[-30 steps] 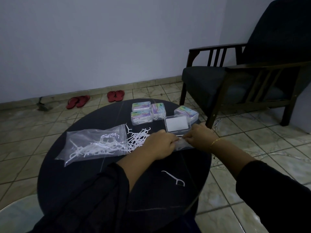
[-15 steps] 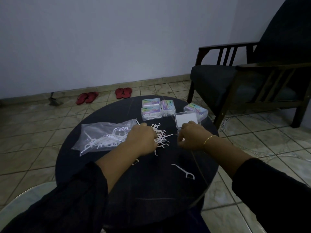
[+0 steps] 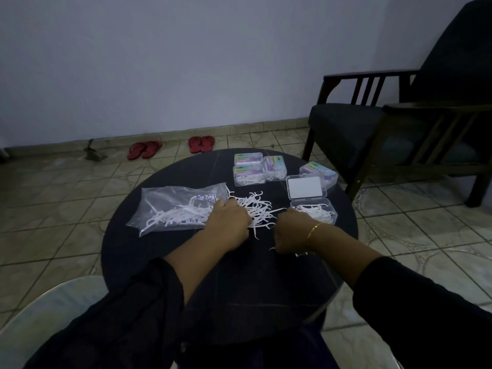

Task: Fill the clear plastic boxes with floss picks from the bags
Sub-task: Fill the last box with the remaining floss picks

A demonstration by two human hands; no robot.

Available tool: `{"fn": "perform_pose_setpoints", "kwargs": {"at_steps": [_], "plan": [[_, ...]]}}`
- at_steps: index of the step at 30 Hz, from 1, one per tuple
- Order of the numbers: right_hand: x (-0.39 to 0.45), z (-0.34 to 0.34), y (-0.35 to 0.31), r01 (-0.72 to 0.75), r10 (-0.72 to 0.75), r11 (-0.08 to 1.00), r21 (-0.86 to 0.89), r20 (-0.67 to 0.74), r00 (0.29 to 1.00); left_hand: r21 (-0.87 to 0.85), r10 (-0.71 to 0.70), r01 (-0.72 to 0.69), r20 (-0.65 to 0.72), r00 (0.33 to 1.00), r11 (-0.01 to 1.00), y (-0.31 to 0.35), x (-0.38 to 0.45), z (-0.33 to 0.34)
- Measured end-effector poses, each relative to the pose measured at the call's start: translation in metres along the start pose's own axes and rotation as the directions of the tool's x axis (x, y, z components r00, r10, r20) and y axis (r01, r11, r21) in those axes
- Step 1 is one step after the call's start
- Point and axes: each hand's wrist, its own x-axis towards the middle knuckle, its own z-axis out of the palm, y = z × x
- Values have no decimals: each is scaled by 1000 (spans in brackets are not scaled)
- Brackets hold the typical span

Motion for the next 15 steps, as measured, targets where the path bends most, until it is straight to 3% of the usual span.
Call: {"fn": "perform_pose_setpoints", "kwargs": {"at_steps": [5,7,11,15], "plan": [[14,12,-5,-25,30,999,21,-291,956,-66,-18,13,-84,996,998,0,-1,3],[17,17,-4,-43,63,997,65,-347,936,-91,-55,45,-111,992,995,-1,-1,5],[22,15,0,-36,59,993,113,-208,976,-134,-135,118,-125,983,984,-2,1,9],[31,5,0,-36,40,998,49,-86,995,-151,-99,96,-11,995,984,1,3,6]]}}
